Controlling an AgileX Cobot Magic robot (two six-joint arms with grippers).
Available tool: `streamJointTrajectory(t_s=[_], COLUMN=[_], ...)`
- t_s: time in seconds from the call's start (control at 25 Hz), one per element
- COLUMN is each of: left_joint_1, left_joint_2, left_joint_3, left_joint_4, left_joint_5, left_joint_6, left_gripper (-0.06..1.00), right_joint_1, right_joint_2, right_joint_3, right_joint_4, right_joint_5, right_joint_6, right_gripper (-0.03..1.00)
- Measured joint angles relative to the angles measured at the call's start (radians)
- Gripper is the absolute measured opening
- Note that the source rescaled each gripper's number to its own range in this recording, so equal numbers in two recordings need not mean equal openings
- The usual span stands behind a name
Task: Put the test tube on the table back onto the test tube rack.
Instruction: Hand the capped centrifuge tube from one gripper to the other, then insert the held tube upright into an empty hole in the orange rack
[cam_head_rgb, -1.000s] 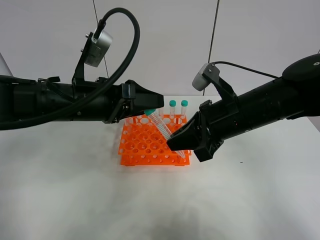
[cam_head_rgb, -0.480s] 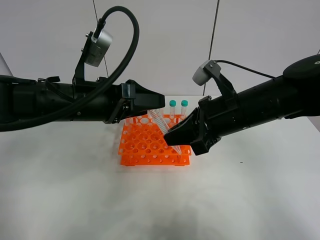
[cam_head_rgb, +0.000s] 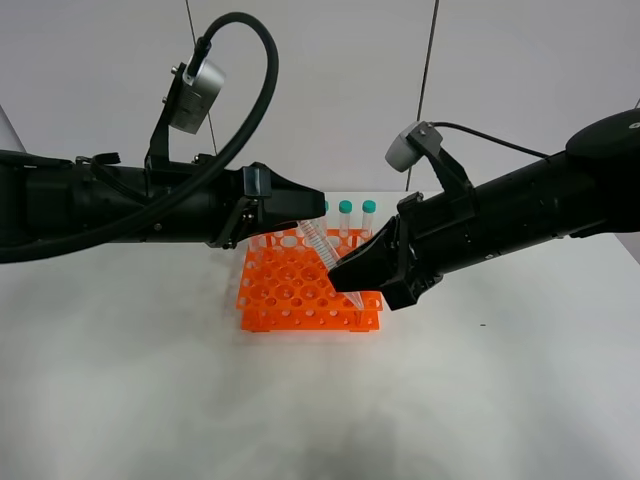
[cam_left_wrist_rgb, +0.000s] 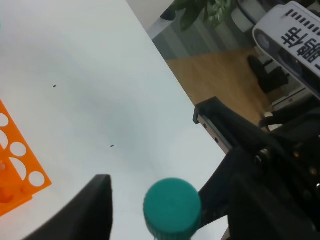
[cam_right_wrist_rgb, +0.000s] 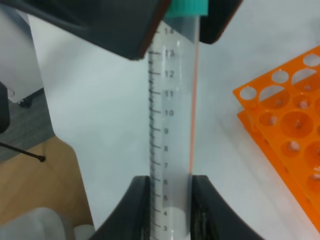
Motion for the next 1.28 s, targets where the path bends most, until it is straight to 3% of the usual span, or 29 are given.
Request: streamJointTrajectory(t_s=[0.16,0.44,0.56,0.96,1.04,1.12,1.2,1.28], left_joint_1=[0.000,0.000,0.000,0.000,0.000,0.000,0.000,0.000], left_joint_2=[0.000,0.000,0.000,0.000,0.000,0.000,0.000,0.000], left_joint_3=[0.000,0.000,0.000,0.000,0.000,0.000,0.000,0.000], left_joint_4=[0.000,0.000,0.000,-0.002,-0.002,-0.002,-0.002,-0.002], left_joint_5=[0.000,0.000,0.002,0.002,0.003,0.003,0.003,0.003], left_joint_6=[0.000,0.000,0.000,0.000,0.000,0.000,0.000,0.000], left_gripper=[0.58,0.32,0.00,0.00,0.00,0.00,0.00,0.00], right_joint_1=[0.000,0.000,0.000,0.000,0.000,0.000,0.000,0.000], right_joint_2=[0.000,0.000,0.000,0.000,0.000,0.000,0.000,0.000], right_joint_3=[0.000,0.000,0.000,0.000,0.000,-0.001,-0.011,-0.036], right_joint_4=[0.000,0.000,0.000,0.000,0.001,0.001,-0.002,-0.021], right_joint_5=[0.000,0.000,-0.001,-0.006,-0.014,-0.025,-0.027,-0.025], right_joint_6=[0.004,0.011,0.011,0.011,0.011,0.011,0.011,0.033], right_gripper=[0.02,0.02,0.02,0.04,0.29,0.68,0.88,0.96])
